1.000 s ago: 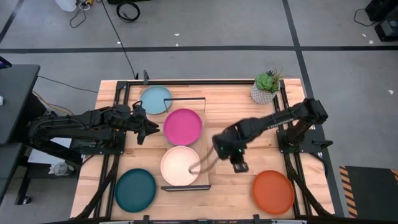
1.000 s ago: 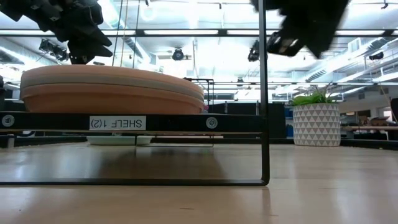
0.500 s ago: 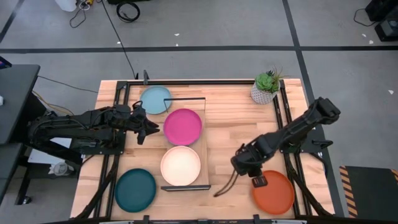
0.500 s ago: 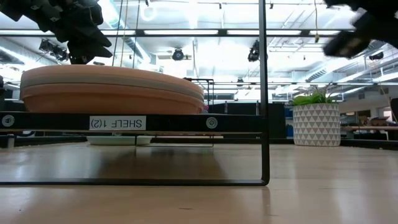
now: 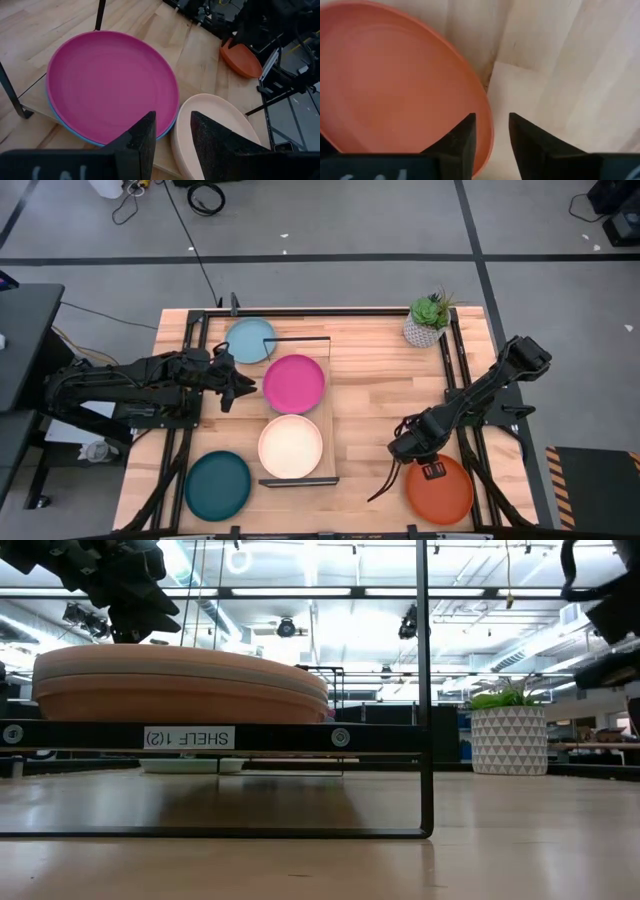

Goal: Place and stack plates onto a shelf
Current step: Stack the orange plate on top of the pink plate on the shelf, then stack the green plate on top of the orange plate on the shelf

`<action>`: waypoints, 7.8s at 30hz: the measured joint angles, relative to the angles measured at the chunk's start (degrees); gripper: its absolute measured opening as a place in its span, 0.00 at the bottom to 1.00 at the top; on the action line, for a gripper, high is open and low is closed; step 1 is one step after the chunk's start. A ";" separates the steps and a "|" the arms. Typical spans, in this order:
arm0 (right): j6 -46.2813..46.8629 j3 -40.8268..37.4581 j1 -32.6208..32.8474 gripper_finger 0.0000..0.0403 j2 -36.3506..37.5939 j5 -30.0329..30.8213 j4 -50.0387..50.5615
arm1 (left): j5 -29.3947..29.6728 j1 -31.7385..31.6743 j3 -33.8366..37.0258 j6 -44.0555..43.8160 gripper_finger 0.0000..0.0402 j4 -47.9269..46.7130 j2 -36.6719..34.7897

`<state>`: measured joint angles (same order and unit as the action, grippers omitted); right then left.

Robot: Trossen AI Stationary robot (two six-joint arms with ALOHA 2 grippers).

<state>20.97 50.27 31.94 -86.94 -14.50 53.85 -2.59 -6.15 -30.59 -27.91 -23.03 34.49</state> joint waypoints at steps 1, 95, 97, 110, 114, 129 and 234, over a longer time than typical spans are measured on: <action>-0.08 -0.47 -0.01 0.32 -0.02 0.00 -0.36 | 0.00 0.01 0.00 -0.01 0.32 -0.02 0.00; 39.78 5.08 -42.51 0.01 3.84 6.22 -35.03 | 2.54 0.00 0.00 -6.13 0.32 -0.68 0.01; 40.33 5.68 -42.53 0.01 2.59 7.73 -34.91 | 2.54 0.01 0.00 -6.15 0.32 -0.69 0.00; 33.94 19.20 -43.44 0.01 -7.81 13.48 -28.78 | 2.56 0.00 0.00 -3.99 0.32 -0.76 -0.01; 32.83 21.17 -43.61 0.02 -10.10 13.12 -28.35 | 2.54 0.01 0.00 -4.01 0.32 -0.78 0.00; 32.13 21.41 -44.76 0.02 -11.50 13.64 -27.68 | 2.53 0.02 0.00 -4.42 0.32 -0.70 -0.01; -28.63 25.43 -72.59 0.23 -4.83 7.79 -43.25 | -16.09 4.99 -8.43 -10.18 0.32 -24.80 8.84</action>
<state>-7.66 75.70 -40.64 -91.77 -6.72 10.60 -18.68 -1.17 -39.01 -38.09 -47.83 43.33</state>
